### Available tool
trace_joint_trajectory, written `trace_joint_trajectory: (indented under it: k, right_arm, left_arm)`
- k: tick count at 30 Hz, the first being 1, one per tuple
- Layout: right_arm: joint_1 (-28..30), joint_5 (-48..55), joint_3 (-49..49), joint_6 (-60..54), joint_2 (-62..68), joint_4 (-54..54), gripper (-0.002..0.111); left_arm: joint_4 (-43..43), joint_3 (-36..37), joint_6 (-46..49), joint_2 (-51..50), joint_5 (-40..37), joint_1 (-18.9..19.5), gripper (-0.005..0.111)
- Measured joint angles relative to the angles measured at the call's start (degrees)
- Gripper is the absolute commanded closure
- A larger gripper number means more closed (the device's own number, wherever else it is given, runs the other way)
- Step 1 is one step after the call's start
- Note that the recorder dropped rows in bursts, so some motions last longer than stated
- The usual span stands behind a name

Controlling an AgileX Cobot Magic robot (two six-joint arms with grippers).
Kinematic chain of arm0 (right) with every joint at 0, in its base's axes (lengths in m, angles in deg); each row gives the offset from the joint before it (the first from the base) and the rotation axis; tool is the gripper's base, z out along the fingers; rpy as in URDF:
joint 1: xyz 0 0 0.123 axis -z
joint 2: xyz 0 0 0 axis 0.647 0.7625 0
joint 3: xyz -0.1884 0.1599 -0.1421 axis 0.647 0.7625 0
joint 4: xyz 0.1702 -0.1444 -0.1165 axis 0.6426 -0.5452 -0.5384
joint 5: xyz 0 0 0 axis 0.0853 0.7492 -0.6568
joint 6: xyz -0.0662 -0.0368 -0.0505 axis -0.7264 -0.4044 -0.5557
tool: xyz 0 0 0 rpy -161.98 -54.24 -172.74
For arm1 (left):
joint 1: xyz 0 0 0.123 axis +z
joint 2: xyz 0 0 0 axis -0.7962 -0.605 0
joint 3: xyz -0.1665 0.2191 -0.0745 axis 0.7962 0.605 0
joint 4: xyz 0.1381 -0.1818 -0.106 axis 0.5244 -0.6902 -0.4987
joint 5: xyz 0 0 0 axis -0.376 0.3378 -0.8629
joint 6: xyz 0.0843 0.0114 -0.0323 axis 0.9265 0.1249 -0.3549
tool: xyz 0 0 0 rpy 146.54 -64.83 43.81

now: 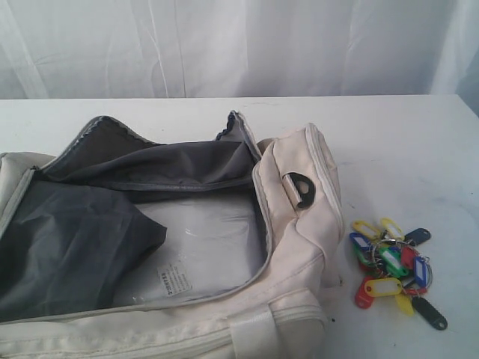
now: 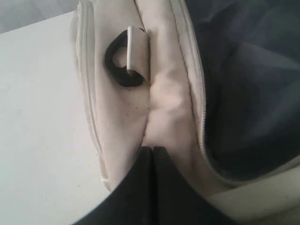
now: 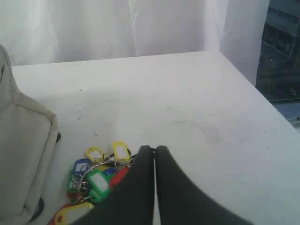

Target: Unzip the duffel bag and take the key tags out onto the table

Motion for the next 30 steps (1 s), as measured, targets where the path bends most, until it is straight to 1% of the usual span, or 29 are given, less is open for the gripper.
trace_joint_trajectory:
  k: [6,8,14,30]
  right_arm:
    - [-0.11,0.00,0.00,0.00,0.00,0.00,0.106]
    - [-0.79,0.00,0.00,0.00,0.00,0.00,0.106]
    - [-2.74,0.00,0.00,0.00,0.00,0.00,0.106]
    - [-2.87,0.00,0.00,0.00,0.00,0.13,0.106]
  left_arm:
    - [-0.50,0.00,0.00,0.00,-0.72,3.10,0.107]
    - [-0.62,0.00,0.00,0.00,-0.86,3.38,0.107]
    - [-0.62,0.00,0.00,0.00,-0.96,3.51,0.107]
    - [-0.62,0.00,0.00,0.00,-0.96,3.51,0.107]
